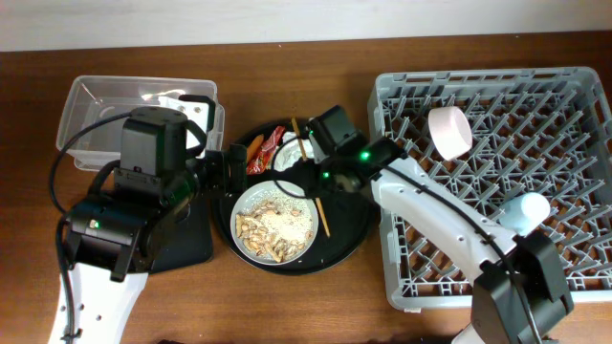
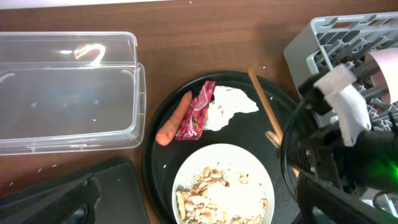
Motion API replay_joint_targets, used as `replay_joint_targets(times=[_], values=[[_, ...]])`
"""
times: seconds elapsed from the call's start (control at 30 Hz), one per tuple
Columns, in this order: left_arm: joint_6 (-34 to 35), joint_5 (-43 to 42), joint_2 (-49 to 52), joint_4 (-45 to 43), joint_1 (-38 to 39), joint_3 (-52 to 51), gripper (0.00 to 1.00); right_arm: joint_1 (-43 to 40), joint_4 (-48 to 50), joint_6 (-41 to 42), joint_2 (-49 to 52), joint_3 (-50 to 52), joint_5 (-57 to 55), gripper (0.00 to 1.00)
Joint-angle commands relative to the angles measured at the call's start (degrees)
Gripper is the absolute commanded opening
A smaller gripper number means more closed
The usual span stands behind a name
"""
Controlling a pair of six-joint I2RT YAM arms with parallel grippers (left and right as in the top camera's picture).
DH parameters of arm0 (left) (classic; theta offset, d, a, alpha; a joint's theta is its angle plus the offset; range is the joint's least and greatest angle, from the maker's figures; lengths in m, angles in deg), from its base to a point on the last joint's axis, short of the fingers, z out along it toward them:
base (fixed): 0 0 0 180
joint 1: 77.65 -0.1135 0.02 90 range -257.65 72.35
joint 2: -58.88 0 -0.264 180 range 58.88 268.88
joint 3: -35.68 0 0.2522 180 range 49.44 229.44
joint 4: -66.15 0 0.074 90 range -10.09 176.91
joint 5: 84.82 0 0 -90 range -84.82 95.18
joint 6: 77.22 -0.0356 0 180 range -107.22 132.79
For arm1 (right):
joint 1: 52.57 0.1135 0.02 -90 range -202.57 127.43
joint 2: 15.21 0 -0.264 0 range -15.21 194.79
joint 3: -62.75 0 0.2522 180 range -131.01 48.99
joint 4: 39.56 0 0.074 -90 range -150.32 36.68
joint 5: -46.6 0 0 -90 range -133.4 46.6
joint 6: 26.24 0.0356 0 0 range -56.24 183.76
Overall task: Sort waste into correct bins and load items into the dishwasher rack
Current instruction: 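Drop the second chopstick into the grey rack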
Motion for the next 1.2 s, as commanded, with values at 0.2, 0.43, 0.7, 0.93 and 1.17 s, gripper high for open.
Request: replay_joint_targets(times=[0.2, 0.43, 0.7, 0.93, 1.17], values=[[0.5, 0.6, 0.0, 0.1, -0.2, 0.5, 0.99, 4.6, -0.4, -7.4, 0.7, 0.0, 2.3, 0.04], [0.5, 0.6, 0.0, 0.1, -0.2, 0.5, 0.99, 0.9, -3.4, 2.3, -0.7, -0.3, -13.0, 0.04], [0.5, 0.6, 0.0, 0.1, -0.2, 0.5, 0.99, -14.8, -3.9, -4.5, -4.0, -0.4, -13.4, 0.04], [0.5, 0.6, 0.0, 0.1, -0.2, 0.5, 0.99, -21.3, -4.0, -7.7, -3.0, -0.3, -18.3, 0.04], [0.5, 0.6, 0.0, 0.1, -0.2, 0.5, 0.99, -24.2, -6.4, -11.9, -1.4, 0.1, -9.2, 0.13]])
